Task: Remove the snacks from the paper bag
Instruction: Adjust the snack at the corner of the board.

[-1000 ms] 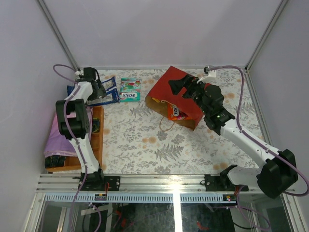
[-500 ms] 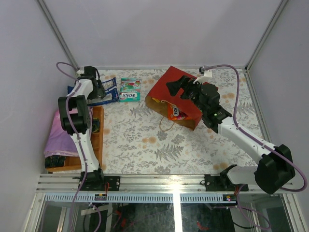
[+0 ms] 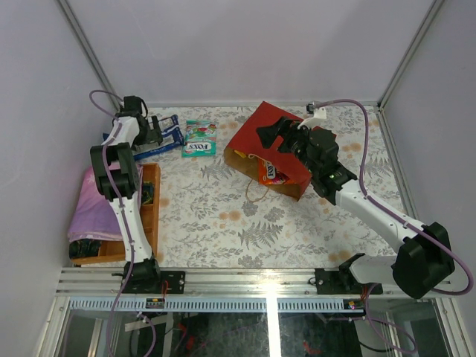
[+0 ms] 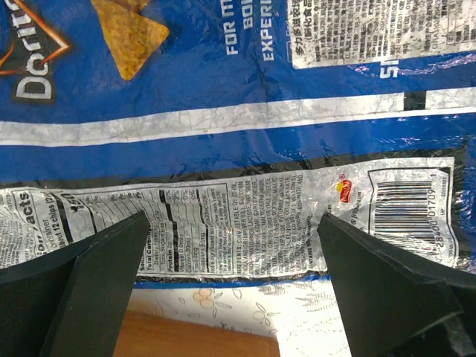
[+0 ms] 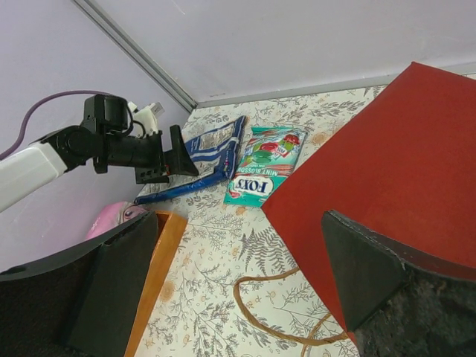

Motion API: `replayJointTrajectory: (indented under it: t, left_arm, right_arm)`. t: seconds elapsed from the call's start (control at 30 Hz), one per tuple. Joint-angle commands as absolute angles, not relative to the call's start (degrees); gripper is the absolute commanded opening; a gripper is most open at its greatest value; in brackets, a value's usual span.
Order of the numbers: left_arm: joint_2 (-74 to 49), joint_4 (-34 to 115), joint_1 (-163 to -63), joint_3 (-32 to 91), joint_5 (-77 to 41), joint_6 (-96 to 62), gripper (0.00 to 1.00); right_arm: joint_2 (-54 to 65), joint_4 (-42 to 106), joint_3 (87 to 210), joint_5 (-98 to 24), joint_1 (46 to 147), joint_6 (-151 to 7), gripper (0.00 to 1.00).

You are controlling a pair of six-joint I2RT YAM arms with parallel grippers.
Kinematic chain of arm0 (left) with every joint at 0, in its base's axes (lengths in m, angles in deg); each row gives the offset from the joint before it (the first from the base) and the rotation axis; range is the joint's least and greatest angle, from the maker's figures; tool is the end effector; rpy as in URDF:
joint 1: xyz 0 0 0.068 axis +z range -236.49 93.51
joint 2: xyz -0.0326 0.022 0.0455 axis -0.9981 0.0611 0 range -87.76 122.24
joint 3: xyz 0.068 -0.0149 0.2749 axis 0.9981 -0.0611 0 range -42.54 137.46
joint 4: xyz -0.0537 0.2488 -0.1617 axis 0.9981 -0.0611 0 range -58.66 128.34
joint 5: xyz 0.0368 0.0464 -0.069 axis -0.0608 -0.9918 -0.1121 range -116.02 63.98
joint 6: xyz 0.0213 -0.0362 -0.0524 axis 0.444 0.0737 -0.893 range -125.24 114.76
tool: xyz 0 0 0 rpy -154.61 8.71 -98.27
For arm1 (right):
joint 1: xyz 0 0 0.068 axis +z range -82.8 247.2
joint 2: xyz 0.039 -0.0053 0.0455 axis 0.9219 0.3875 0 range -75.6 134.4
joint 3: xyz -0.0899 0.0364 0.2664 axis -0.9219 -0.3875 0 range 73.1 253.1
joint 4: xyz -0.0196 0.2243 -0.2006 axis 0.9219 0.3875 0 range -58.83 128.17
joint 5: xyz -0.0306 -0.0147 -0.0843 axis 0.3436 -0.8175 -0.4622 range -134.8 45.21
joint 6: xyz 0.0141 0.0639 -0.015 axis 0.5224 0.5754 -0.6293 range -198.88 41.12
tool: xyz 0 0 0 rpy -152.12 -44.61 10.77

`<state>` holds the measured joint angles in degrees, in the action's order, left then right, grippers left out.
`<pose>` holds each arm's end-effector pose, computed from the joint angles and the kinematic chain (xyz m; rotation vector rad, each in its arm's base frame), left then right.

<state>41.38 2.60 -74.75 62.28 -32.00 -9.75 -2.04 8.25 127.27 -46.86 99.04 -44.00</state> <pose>0.5313 0.1162 0.1529 -0.4067 2.5895 0.1809 0.3072 0.1886 0.3464 0.0720 1.5766 0.8989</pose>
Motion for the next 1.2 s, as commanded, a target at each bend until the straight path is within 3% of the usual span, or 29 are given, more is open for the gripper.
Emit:
replayJointTrajectory:
  t: [0.0,0.43,0.77,1.17]
  left_arm:
    - [46.96,1.43,-74.10,65.48,-24.37,-5.06,1.00]
    - [53.17,-1.98,-74.02,71.37,-23.07,4.89,1.00]
    - [38.93,12.36,-72.81,53.24,-31.67,14.88,1.00]
    - [25.68,17.16,-76.86,50.00,-24.08,-0.32,1.00]
  right_arm:
    - [-3.13,5.94,129.82,-47.09,98.84,-44.84,0.99]
    - [-2.30,6.28,130.17,-45.87,98.50,-44.55,1.00]
    - [-0.94,6.65,131.69,-44.20,98.49,-44.37,0.99]
    - [-2.96,7.71,131.29,-43.93,98.29,-46.05,1.00]
